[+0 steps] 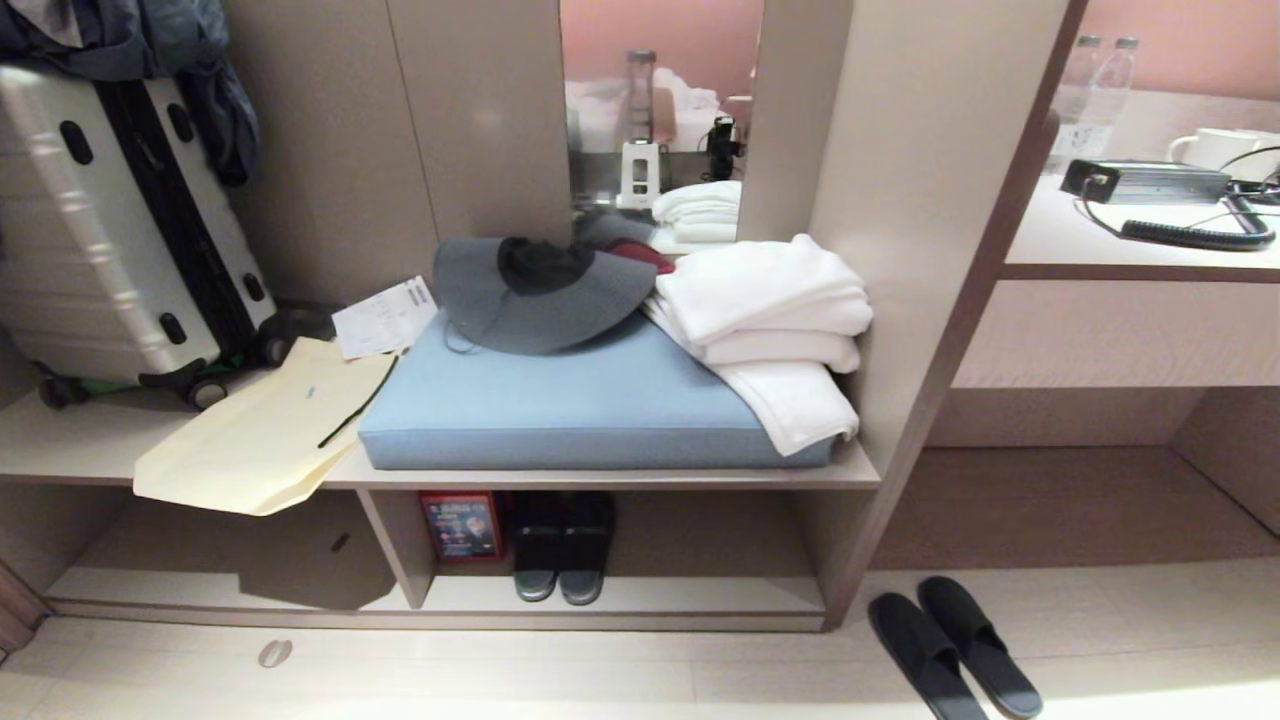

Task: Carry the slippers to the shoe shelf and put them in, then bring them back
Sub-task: Pick up the slippers on the floor

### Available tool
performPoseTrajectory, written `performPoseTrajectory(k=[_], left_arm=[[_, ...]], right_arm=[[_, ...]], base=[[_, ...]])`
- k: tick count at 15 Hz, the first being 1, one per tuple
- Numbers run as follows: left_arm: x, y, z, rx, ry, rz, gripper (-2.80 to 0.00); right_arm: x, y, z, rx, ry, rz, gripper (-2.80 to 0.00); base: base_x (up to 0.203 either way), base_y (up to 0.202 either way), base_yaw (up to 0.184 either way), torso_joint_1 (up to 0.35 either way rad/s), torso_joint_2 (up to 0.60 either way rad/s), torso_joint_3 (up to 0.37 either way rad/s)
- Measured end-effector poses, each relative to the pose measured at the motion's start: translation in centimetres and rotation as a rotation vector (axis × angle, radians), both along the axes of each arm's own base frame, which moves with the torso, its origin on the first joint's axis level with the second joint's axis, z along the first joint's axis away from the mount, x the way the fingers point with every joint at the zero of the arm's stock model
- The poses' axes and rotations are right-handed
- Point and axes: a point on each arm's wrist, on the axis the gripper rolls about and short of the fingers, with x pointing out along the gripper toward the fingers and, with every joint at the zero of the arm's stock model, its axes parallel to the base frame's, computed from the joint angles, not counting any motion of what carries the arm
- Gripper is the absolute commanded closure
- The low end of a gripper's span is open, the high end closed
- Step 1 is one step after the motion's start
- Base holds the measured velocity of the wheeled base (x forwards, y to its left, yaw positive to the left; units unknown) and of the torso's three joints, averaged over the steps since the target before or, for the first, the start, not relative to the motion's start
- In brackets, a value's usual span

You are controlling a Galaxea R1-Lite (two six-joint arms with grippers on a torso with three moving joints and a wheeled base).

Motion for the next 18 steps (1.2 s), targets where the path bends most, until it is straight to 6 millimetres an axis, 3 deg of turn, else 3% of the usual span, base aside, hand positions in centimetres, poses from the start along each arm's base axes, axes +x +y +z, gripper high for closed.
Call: performPoseTrajectory(k=[18], left_arm=[[0.01,0.0,0.0,0.001,0.001,0.0,0.0]], right_arm=[[0.0,0.0,0.0,-0.001,0.0,0.0,0.0]], base=[[0.0,-0.197,0.003,0.002,0.0,0.002]])
